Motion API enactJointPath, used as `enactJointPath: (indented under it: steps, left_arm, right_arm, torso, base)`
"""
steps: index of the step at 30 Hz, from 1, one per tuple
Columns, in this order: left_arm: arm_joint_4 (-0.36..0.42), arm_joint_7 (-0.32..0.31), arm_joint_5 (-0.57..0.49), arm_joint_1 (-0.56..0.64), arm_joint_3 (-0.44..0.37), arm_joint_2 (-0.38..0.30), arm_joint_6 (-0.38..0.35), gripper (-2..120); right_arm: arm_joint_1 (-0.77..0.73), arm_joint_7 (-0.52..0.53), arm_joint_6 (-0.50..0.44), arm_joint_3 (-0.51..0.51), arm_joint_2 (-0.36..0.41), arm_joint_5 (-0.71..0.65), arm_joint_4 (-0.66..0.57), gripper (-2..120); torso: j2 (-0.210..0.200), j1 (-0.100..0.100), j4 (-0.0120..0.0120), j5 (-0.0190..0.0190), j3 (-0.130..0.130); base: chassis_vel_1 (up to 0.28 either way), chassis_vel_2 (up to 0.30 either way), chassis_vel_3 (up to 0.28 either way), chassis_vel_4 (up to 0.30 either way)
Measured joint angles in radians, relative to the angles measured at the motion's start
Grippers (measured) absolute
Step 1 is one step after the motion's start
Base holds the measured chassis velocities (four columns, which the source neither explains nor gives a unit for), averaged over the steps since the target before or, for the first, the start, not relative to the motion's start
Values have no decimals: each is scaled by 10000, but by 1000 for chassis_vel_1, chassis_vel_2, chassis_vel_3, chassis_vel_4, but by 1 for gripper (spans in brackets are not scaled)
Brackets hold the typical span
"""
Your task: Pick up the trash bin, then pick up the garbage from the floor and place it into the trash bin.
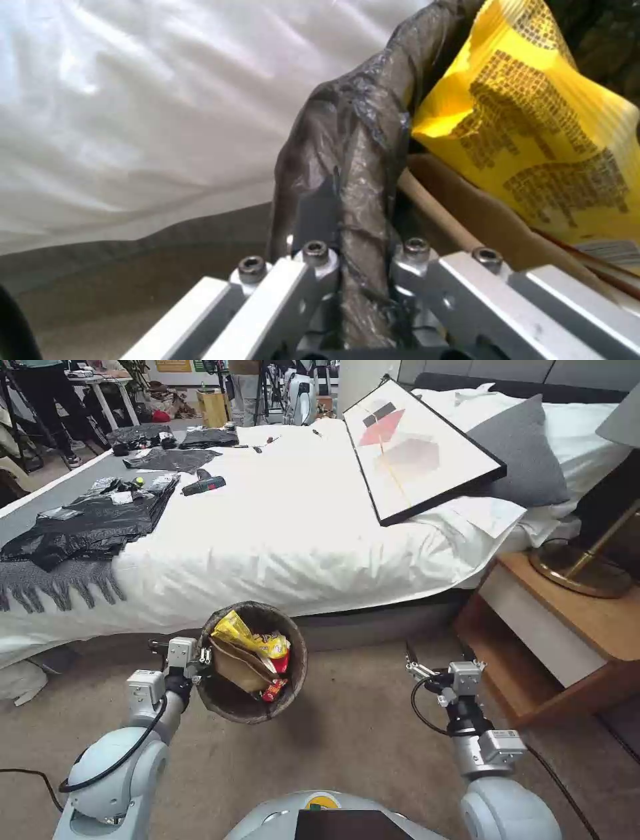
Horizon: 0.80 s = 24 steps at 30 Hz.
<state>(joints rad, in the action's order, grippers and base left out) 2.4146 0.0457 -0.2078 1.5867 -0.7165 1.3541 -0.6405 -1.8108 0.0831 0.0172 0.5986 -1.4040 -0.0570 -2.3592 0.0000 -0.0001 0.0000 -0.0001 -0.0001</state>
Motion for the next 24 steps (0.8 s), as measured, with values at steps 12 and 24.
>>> enactJointPath:
  steps: [12,24]
  left_arm:
    - [56,83,-5,23,-120,-70,-56,3]
    - [96,104,32,98,-145,-70,-62,3]
  right_arm:
    - [-62,-136,58,280,306,-297,-105,100]
    - [-206,-216,37,420,441,-509,-174,100]
  torso:
    - [0,0,0,1,0]
    - [0,0,0,1,1]
  base:
    - [0,0,0,0]
    - [0,0,0,0]
